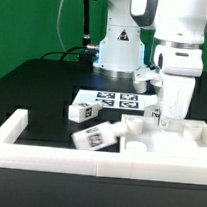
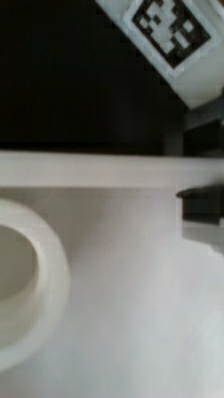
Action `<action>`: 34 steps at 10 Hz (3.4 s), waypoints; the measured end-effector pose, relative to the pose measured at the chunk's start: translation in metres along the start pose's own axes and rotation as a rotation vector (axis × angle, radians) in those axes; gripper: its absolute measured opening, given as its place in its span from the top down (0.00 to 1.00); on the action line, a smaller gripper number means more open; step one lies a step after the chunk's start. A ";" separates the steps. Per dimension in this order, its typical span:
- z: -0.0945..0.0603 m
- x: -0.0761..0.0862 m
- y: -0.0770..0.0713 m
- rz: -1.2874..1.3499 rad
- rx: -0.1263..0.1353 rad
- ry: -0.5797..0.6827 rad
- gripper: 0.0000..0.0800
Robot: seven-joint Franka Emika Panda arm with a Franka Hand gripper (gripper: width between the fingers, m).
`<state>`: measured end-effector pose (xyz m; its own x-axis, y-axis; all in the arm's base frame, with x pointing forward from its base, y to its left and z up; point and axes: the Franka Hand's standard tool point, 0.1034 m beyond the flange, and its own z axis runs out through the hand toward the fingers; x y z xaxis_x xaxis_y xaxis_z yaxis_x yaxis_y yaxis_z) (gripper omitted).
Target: Assemble one leg
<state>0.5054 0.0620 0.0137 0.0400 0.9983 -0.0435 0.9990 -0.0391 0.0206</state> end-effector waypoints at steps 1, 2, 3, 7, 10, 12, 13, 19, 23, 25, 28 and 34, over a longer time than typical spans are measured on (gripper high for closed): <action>0.000 0.000 0.000 0.011 0.000 0.001 0.93; -0.001 -0.001 0.000 0.028 0.001 -0.001 0.93; -0.007 -0.003 0.001 0.044 0.003 -0.007 0.71; -0.054 -0.024 0.007 0.092 -0.007 -0.049 0.23; -0.056 -0.086 -0.013 0.194 -0.030 -0.043 0.19; -0.050 -0.122 -0.021 0.226 -0.028 -0.043 0.19; -0.050 -0.118 -0.021 0.235 -0.029 -0.042 0.19; -0.047 -0.141 -0.025 0.620 -0.020 -0.019 0.19; -0.051 -0.171 -0.025 0.934 -0.029 -0.011 0.19; -0.051 -0.167 -0.024 1.110 -0.024 0.005 0.19; -0.042 -0.176 -0.028 1.527 0.031 0.003 0.19; -0.029 -0.176 -0.028 2.097 0.099 0.042 0.19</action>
Offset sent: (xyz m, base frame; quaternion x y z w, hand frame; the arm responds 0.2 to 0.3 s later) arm -0.0014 -0.0135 0.0368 -0.0145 -0.0544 0.0338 0.9978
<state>0.4696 -0.1114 0.0501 0.8437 -0.5367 -0.0140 -0.5367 -0.8427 -0.0432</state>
